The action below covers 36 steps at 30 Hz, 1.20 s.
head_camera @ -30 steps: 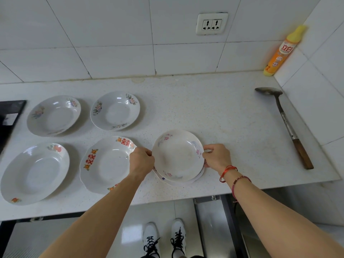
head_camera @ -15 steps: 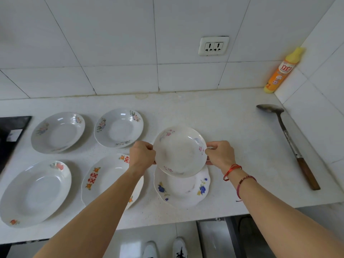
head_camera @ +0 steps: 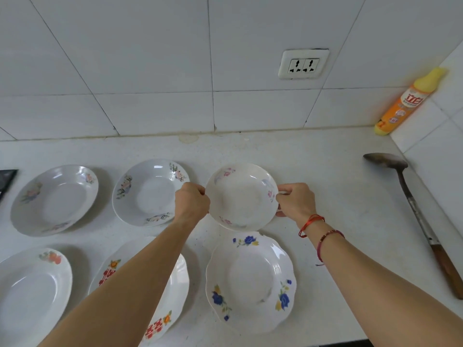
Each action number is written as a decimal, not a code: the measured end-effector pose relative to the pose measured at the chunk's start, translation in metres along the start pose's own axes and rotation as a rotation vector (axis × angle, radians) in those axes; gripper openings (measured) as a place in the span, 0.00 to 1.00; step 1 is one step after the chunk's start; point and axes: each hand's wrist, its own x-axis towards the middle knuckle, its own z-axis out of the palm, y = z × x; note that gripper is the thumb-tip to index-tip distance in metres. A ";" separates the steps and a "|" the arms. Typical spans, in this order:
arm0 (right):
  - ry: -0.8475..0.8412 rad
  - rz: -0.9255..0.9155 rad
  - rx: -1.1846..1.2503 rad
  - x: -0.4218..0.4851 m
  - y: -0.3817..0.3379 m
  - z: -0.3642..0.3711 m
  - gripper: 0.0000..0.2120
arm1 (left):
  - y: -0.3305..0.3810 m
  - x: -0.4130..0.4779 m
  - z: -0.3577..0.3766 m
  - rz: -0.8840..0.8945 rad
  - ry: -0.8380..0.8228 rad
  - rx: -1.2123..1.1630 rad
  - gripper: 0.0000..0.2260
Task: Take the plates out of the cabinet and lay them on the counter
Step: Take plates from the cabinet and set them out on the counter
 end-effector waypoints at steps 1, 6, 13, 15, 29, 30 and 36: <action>-0.002 0.002 -0.003 0.007 -0.001 0.002 0.13 | 0.000 0.007 0.003 0.008 -0.003 0.009 0.12; -0.008 -0.002 -0.054 0.035 0.003 0.009 0.13 | -0.001 0.032 0.017 0.007 -0.021 0.035 0.13; 0.000 -0.013 -0.100 0.058 0.014 0.019 0.15 | 0.001 0.048 0.027 -0.017 -0.024 0.079 0.13; -0.003 -0.015 -0.104 0.061 0.017 0.021 0.15 | 0.001 0.051 0.029 -0.028 -0.027 0.079 0.12; -0.022 -0.033 -0.149 0.062 0.022 0.023 0.14 | 0.000 0.046 0.031 0.012 -0.044 0.106 0.06; -0.033 -0.037 -0.160 0.060 0.021 0.023 0.13 | 0.001 0.044 0.031 0.026 -0.048 0.114 0.07; -0.061 -0.098 -0.263 0.036 0.010 0.014 0.23 | 0.007 0.025 0.019 0.193 -0.056 0.245 0.12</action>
